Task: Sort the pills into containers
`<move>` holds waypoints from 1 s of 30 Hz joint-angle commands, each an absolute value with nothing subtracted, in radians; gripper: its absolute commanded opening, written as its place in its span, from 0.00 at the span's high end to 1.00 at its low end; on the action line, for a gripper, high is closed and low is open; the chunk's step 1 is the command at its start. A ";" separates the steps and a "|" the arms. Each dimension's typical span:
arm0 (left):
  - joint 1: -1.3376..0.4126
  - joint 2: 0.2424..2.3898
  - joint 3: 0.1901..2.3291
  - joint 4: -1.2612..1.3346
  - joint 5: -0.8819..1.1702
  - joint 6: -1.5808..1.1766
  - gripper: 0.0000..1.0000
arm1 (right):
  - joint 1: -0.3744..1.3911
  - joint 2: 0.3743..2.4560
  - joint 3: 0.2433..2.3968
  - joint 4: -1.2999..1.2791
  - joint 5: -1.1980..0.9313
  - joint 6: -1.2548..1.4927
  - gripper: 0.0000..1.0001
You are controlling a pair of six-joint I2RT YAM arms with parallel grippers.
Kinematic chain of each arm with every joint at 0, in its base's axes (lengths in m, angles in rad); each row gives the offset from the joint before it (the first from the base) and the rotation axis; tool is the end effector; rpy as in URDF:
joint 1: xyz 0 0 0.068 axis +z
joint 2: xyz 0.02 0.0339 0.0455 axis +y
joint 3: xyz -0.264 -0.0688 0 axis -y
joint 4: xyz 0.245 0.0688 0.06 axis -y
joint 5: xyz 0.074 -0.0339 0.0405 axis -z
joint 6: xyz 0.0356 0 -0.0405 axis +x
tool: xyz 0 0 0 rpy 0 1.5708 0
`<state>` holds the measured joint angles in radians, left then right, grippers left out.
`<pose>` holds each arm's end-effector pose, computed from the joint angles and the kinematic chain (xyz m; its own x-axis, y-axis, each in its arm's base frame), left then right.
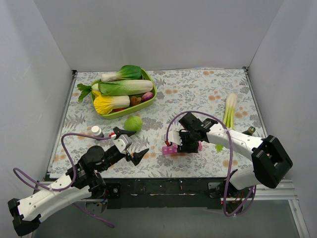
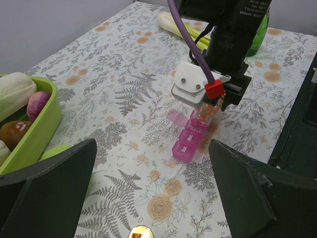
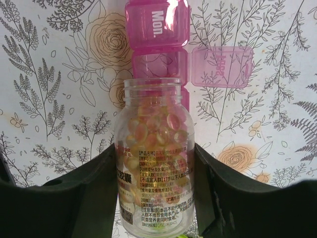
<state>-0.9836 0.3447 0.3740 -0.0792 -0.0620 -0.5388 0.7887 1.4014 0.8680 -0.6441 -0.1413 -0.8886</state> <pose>0.0706 -0.1021 0.2644 -0.4325 -0.2745 -0.8588 0.6696 0.5401 -0.5098 0.1789 0.1872 0.1999 0.1643 -0.9250 -0.3426 -0.9721 -0.0928 -0.2154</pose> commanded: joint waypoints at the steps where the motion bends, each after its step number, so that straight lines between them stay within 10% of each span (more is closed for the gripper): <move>1: -0.980 0.339 0.385 -0.087 -0.052 -0.531 0.02 | 0.796 1.425 0.936 -0.683 -0.176 -0.868 0.99; 30: -0.980 0.339 0.383 -0.086 -0.044 -0.529 0.02 | 0.769 1.479 0.992 -0.764 -0.209 -0.827 0.99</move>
<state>-0.9836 0.3443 0.3740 -0.0795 -0.0540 -0.5388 0.7757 1.4864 0.9688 -0.7471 -0.1864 -0.8391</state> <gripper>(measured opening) 0.982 0.592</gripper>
